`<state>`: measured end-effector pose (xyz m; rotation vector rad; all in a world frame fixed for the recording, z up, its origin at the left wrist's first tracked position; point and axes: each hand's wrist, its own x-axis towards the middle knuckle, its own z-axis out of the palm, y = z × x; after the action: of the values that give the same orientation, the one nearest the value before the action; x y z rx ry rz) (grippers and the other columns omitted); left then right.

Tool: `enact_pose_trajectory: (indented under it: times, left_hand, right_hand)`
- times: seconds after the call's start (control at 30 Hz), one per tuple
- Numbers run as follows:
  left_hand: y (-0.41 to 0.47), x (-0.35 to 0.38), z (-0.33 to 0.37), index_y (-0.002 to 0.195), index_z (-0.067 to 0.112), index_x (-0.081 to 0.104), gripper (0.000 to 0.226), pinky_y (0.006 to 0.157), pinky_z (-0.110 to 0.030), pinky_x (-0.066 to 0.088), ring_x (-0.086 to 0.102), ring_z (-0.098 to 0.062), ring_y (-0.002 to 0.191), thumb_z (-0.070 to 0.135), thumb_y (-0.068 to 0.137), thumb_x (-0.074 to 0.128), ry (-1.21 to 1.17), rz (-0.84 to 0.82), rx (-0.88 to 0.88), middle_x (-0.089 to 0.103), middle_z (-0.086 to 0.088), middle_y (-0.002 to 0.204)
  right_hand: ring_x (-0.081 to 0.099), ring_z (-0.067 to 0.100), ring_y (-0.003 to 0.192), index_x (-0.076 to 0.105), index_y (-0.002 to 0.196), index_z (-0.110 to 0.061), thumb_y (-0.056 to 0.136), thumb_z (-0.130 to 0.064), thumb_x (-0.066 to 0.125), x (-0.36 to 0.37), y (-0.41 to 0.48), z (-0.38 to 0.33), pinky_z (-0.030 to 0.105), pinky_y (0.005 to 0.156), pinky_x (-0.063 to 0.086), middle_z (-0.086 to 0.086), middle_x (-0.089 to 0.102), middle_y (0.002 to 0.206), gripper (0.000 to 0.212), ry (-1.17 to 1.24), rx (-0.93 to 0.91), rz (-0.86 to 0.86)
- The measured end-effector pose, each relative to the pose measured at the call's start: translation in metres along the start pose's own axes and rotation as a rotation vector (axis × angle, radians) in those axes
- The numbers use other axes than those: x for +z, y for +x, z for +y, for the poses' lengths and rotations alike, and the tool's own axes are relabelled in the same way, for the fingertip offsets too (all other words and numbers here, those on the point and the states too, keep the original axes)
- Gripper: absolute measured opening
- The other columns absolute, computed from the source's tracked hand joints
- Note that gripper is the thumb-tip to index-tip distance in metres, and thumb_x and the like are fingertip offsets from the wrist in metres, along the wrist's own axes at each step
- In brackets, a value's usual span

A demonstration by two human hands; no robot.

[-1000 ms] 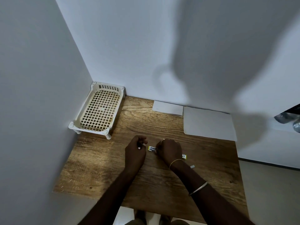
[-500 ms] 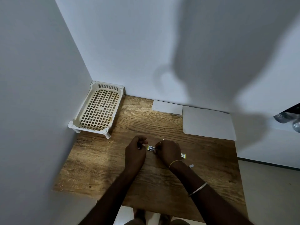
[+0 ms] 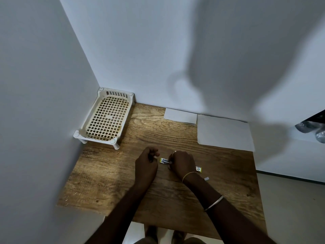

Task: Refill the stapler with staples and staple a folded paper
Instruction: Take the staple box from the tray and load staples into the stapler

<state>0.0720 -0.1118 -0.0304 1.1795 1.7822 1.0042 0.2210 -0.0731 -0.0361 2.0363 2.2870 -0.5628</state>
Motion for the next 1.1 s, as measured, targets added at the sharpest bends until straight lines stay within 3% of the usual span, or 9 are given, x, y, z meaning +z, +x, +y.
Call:
enact_pose_trajectory:
  times: [0.27, 0.47, 0.6, 0.7, 0.83, 0.93, 1.0, 1.1]
  left_hand:
    - [-0.004, 0.000, -0.001, 0.106, 0.024, 0.068, 0.041, 0.072, 0.001, 0.041, 0.064, 0.012, 0.089, -0.009, 0.083, 0.058, 0.016, -0.007, 0.001, 0.074, 0.014, 0.090]
    - [-0.016, 0.007, 0.000, 0.106, 0.021, 0.070, 0.037, 0.074, -0.002, 0.043, 0.063, 0.013, 0.088, -0.007, 0.084, 0.061, 0.032, -0.014, -0.012, 0.073, 0.014, 0.093]
    - [-0.024, 0.013, 0.003, 0.112, 0.017, 0.067, 0.033, 0.086, -0.021, 0.048, 0.063, -0.006, 0.098, -0.003, 0.085, 0.063, 0.011, 0.046, -0.021, 0.070, 0.006, 0.108]
    - [-0.027, 0.021, 0.005, 0.126, 0.016, 0.058, 0.040, 0.083, -0.014, 0.046, 0.059, -0.010, 0.104, 0.002, 0.089, 0.067, -0.039, 0.089, -0.049, 0.059, 0.003, 0.120]
    - [-0.018, 0.026, 0.013, 0.137, 0.013, 0.054, 0.043, 0.083, -0.014, 0.051, 0.065, -0.015, 0.108, 0.012, 0.096, 0.066, -0.282, -0.004, -0.181, 0.065, -0.002, 0.124]
    - [-0.011, 0.033, 0.025, 0.130, -0.002, 0.056, 0.032, 0.085, -0.034, 0.060, 0.072, -0.026, 0.102, 0.013, 0.101, 0.056, -0.794, -0.201, -0.310, 0.071, -0.019, 0.117]
    - [-0.010, 0.034, 0.037, 0.124, 0.003, 0.059, 0.026, 0.080, -0.038, 0.061, 0.074, -0.025, 0.096, 0.017, 0.104, 0.049, -1.025, -0.259, -0.383, 0.073, -0.018, 0.111]
    - [-0.006, 0.034, 0.050, 0.116, 0.009, 0.062, 0.022, 0.073, -0.034, 0.061, 0.075, -0.021, 0.090, 0.018, 0.107, 0.044, -1.113, -0.277, -0.397, 0.076, -0.012, 0.105]
  right_hand:
    - [0.062, 0.026, 0.099, 0.074, 0.103, -0.023, 0.088, -0.023, 0.063, 0.002, -0.013, 0.019, 0.037, 0.080, 0.050, 0.000, 0.068, 0.102, 0.019, -0.170, -0.042, 0.068]
    - [0.065, 0.026, 0.094, 0.075, 0.101, -0.021, 0.091, -0.025, 0.060, 0.000, -0.017, 0.021, 0.037, 0.076, 0.054, 0.002, 0.067, 0.100, 0.019, -0.058, -0.053, 0.062]
    - [0.064, 0.024, 0.092, 0.074, 0.101, -0.023, 0.088, -0.025, 0.064, -0.005, -0.019, 0.023, 0.035, 0.071, 0.054, -0.001, 0.066, 0.098, 0.016, -0.033, -0.080, 0.090]
    - [0.062, 0.019, 0.093, 0.074, 0.108, -0.027, 0.087, -0.023, 0.069, -0.016, -0.019, 0.024, 0.034, 0.071, 0.055, -0.003, 0.065, 0.100, 0.022, 0.044, -0.078, 0.131]
    - [0.063, 0.017, 0.090, 0.074, 0.106, -0.028, 0.083, -0.021, 0.074, -0.040, -0.016, 0.020, 0.034, 0.069, 0.056, -0.007, 0.066, 0.097, 0.024, 0.113, -0.090, 0.188]
    - [0.064, 0.017, 0.088, 0.075, 0.102, -0.027, 0.080, -0.021, 0.075, -0.060, -0.017, 0.015, 0.033, 0.066, 0.056, -0.008, 0.066, 0.094, 0.022, 0.081, -0.144, 0.209]
    - [0.064, 0.019, 0.087, 0.075, 0.100, -0.027, 0.081, -0.021, 0.071, -0.073, -0.020, 0.010, 0.033, 0.064, 0.055, -0.007, 0.064, 0.094, 0.020, 0.041, -0.186, 0.207]
    - [0.063, 0.021, 0.091, 0.072, 0.103, -0.026, 0.082, -0.018, 0.067, -0.091, -0.025, 0.003, 0.035, 0.067, 0.055, -0.005, 0.065, 0.096, 0.024, 0.057, -0.228, 0.212]
